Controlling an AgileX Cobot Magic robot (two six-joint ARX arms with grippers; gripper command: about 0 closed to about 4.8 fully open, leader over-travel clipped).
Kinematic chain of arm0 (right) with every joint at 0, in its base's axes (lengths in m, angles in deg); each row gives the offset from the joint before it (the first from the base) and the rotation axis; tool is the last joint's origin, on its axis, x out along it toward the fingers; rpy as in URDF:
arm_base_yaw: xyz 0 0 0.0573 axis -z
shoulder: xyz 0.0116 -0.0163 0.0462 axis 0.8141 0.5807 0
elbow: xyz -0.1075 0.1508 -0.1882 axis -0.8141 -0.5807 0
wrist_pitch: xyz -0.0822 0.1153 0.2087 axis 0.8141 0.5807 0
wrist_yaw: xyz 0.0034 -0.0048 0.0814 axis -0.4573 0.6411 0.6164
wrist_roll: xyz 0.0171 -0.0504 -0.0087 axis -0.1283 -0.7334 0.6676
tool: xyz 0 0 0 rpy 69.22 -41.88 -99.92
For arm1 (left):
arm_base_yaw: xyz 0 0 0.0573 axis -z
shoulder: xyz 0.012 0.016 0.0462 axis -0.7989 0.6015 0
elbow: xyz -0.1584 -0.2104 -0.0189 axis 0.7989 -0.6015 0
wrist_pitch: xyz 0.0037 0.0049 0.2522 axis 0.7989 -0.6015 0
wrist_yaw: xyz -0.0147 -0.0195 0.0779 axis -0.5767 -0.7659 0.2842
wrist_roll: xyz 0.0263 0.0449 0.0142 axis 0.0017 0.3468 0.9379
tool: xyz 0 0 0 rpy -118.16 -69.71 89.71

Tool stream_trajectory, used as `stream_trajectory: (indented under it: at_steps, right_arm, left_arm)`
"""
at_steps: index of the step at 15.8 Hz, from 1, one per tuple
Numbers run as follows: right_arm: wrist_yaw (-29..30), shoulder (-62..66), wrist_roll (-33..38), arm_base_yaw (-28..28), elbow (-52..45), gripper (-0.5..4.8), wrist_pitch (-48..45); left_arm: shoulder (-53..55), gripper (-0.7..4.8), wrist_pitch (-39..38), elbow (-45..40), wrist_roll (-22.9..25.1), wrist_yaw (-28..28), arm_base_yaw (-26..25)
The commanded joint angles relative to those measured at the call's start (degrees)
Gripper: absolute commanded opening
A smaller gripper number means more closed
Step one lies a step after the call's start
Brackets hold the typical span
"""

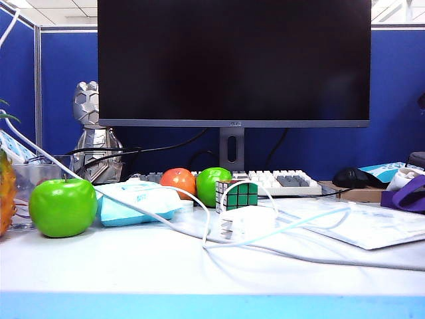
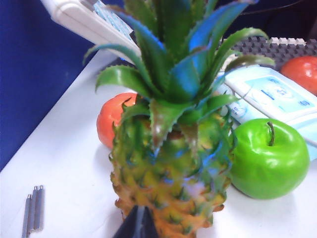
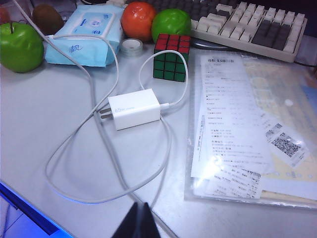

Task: Pick up the Type-C charging cable and the charging base, insert one end of the Type-C charger into the corresponding slot on the base, and finally place the plugged-in charger back on the table.

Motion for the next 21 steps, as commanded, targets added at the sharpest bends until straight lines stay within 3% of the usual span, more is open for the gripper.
stream_trajectory:
  at_steps: [1, 4, 6, 8, 11, 13, 17, 21]
  right_arm:
    - [0.0, -0.1, 0.2, 0.0, 0.3, 0.0, -0.6]
    - [-0.3, -1.5, 0.2, 1.5, 0.2, -0.01, -0.8]
    - [-8.0, -4.0, 0.2, 5.4, -3.3, 0.0, -4.1]
    - [-4.7, -6.9, 0.2, 11.3, -7.5, 0.0, -7.1]
    - [5.8, -11.6, 0.2, 20.2, -11.8, -0.01, -8.1]
    - [8.4, -11.4, -0.7, 23.1, -14.1, -0.01, -8.9]
    - [7.6, -11.4, -0.6, 25.9, -15.3, -0.01, -11.8]
    - [7.8, -11.4, -0.6, 35.4, -15.4, -0.01, -12.2]
  left_arm:
    - [-0.1, -0.05, -0.8, 0.0, -0.1, -0.1, 0.0]
    - [-0.1, -0.05, -0.7, 0.0, -0.1, -0.1, 0.0]
    - [-0.1, -0.05, -0.7, 0.0, 0.0, -0.3, 0.0]
    - [-0.1, -0.05, -0.7, 0.0, 0.0, -0.3, 0.0]
    - [-0.1, -0.05, -0.7, 0.0, 0.0, -0.3, 0.0]
    - [-0.1, -0.05, -0.6, 0.0, 0.0, -0.3, 0.0]
    - [-0.1, -0.05, -0.6, 0.0, 0.0, -0.4, 0.0]
    - [-0.1, -0.05, -0.6, 0.0, 0.0, -0.3, 0.0]
